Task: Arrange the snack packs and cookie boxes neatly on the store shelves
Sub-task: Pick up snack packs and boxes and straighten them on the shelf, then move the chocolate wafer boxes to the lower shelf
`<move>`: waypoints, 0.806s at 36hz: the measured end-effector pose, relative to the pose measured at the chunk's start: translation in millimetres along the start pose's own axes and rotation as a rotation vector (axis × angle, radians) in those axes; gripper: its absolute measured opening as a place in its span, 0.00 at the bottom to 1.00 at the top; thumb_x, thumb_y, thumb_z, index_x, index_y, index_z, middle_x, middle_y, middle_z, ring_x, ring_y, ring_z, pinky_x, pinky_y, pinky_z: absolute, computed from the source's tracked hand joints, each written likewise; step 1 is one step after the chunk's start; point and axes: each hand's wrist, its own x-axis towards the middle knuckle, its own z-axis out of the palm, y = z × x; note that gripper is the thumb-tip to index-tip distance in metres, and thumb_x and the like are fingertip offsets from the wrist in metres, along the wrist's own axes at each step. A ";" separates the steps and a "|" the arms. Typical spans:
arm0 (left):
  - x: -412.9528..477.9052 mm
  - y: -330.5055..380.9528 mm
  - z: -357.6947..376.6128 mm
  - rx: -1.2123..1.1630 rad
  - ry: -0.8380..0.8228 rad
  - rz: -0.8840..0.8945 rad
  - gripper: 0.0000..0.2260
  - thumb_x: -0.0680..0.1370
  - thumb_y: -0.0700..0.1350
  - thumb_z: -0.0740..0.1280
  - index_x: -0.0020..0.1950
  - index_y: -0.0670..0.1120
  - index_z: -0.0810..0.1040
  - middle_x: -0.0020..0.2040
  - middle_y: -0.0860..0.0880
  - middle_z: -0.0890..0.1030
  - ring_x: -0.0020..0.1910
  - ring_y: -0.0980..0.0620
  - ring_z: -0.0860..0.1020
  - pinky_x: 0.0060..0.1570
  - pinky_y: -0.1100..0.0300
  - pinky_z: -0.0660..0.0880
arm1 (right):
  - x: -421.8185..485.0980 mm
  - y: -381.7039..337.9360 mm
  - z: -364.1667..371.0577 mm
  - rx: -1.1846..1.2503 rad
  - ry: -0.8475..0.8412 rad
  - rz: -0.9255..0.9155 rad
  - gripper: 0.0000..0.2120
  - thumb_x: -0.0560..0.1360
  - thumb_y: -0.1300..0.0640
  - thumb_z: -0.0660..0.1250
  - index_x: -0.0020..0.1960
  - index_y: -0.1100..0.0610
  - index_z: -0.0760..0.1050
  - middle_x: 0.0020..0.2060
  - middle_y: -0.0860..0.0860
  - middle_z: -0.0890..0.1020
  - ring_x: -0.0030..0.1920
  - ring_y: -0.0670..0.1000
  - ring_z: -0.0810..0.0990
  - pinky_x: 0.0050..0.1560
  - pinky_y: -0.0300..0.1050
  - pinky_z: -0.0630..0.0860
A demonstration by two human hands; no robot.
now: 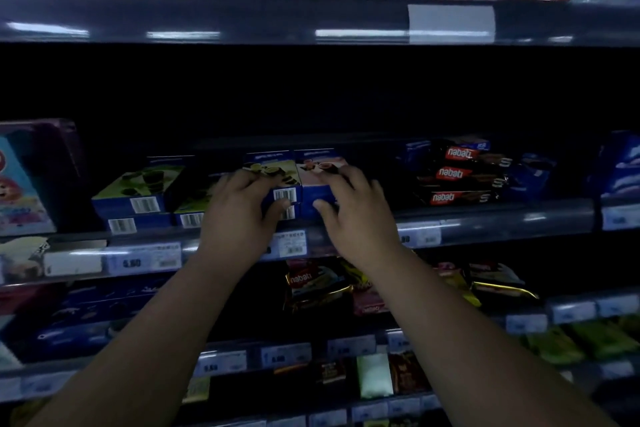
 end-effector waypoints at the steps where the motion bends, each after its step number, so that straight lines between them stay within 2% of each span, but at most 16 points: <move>1: 0.3 0.1 -1.0 -0.008 -0.001 0.005 0.17 0.76 0.49 0.72 0.63 0.46 0.80 0.53 0.45 0.79 0.53 0.42 0.74 0.51 0.56 0.67 | -0.6 -0.2 0.5 0.014 -0.015 0.006 0.22 0.79 0.48 0.63 0.72 0.51 0.68 0.70 0.54 0.68 0.60 0.62 0.71 0.62 0.56 0.70; 4: 1.2 0.9 -2.9 -0.007 0.004 0.034 0.17 0.75 0.48 0.72 0.63 0.46 0.80 0.54 0.44 0.79 0.53 0.41 0.76 0.52 0.51 0.71 | -3.8 0.2 -1.5 0.077 -0.049 0.025 0.27 0.79 0.47 0.64 0.75 0.47 0.61 0.76 0.51 0.60 0.68 0.62 0.65 0.67 0.58 0.67; 8: 1.1 10.8 -3.2 -0.010 0.031 0.071 0.19 0.73 0.50 0.67 0.62 0.46 0.79 0.58 0.44 0.79 0.58 0.42 0.76 0.55 0.47 0.74 | -14.1 7.7 -13.7 0.122 0.014 0.053 0.31 0.78 0.45 0.64 0.77 0.45 0.56 0.79 0.51 0.53 0.75 0.57 0.55 0.71 0.55 0.60; 13: 7.8 50.6 8.9 -0.049 0.062 0.212 0.19 0.74 0.50 0.66 0.63 0.46 0.78 0.61 0.44 0.77 0.64 0.41 0.72 0.63 0.42 0.70 | -26.9 37.4 -39.0 0.079 0.085 0.080 0.30 0.78 0.44 0.64 0.76 0.47 0.58 0.78 0.52 0.55 0.75 0.56 0.55 0.72 0.55 0.60; 15: 13.1 73.1 16.9 -0.058 0.106 0.256 0.19 0.74 0.48 0.68 0.63 0.45 0.78 0.61 0.43 0.76 0.66 0.39 0.71 0.67 0.43 0.67 | -31.6 57.4 -51.7 0.057 0.102 0.093 0.30 0.77 0.45 0.65 0.76 0.47 0.60 0.77 0.51 0.56 0.75 0.56 0.56 0.72 0.55 0.61; 17: 19.0 97.0 25.3 -0.095 0.119 0.267 0.19 0.75 0.48 0.67 0.64 0.45 0.77 0.62 0.42 0.76 0.66 0.39 0.71 0.67 0.47 0.66 | -35.7 81.3 -64.3 0.041 0.117 0.111 0.30 0.76 0.45 0.66 0.75 0.48 0.61 0.76 0.52 0.58 0.74 0.56 0.57 0.71 0.57 0.64; 20: 27.8 133.4 41.0 -0.176 0.078 0.210 0.20 0.75 0.50 0.67 0.66 0.46 0.75 0.63 0.44 0.74 0.64 0.44 0.71 0.64 0.52 0.68 | -38.9 123.1 -83.9 0.025 0.146 0.131 0.30 0.75 0.46 0.67 0.74 0.49 0.62 0.74 0.53 0.61 0.72 0.57 0.61 0.67 0.60 0.68; 24: 41.7 177.1 70.6 -0.311 -0.013 0.089 0.22 0.76 0.47 0.70 0.69 0.48 0.72 0.66 0.47 0.71 0.63 0.47 0.71 0.61 0.49 0.73 | -41.0 184.4 -110.9 -0.067 0.163 0.148 0.30 0.75 0.47 0.68 0.73 0.50 0.64 0.72 0.54 0.66 0.72 0.59 0.62 0.70 0.61 0.65; 27: 52.6 203.9 95.9 -0.342 -0.102 0.009 0.26 0.76 0.50 0.70 0.72 0.52 0.68 0.69 0.50 0.68 0.65 0.48 0.70 0.62 0.50 0.73 | -43.1 230.5 -126.3 -0.092 0.102 0.174 0.29 0.77 0.44 0.65 0.75 0.49 0.62 0.73 0.53 0.66 0.73 0.58 0.61 0.72 0.58 0.62; 29: 59.7 216.3 109.4 -0.377 -0.141 -0.051 0.28 0.75 0.51 0.71 0.73 0.53 0.67 0.70 0.50 0.67 0.66 0.48 0.69 0.63 0.49 0.72 | -43.2 259.4 -132.5 -0.067 0.026 0.169 0.28 0.79 0.44 0.62 0.76 0.49 0.62 0.73 0.53 0.67 0.71 0.56 0.64 0.70 0.55 0.65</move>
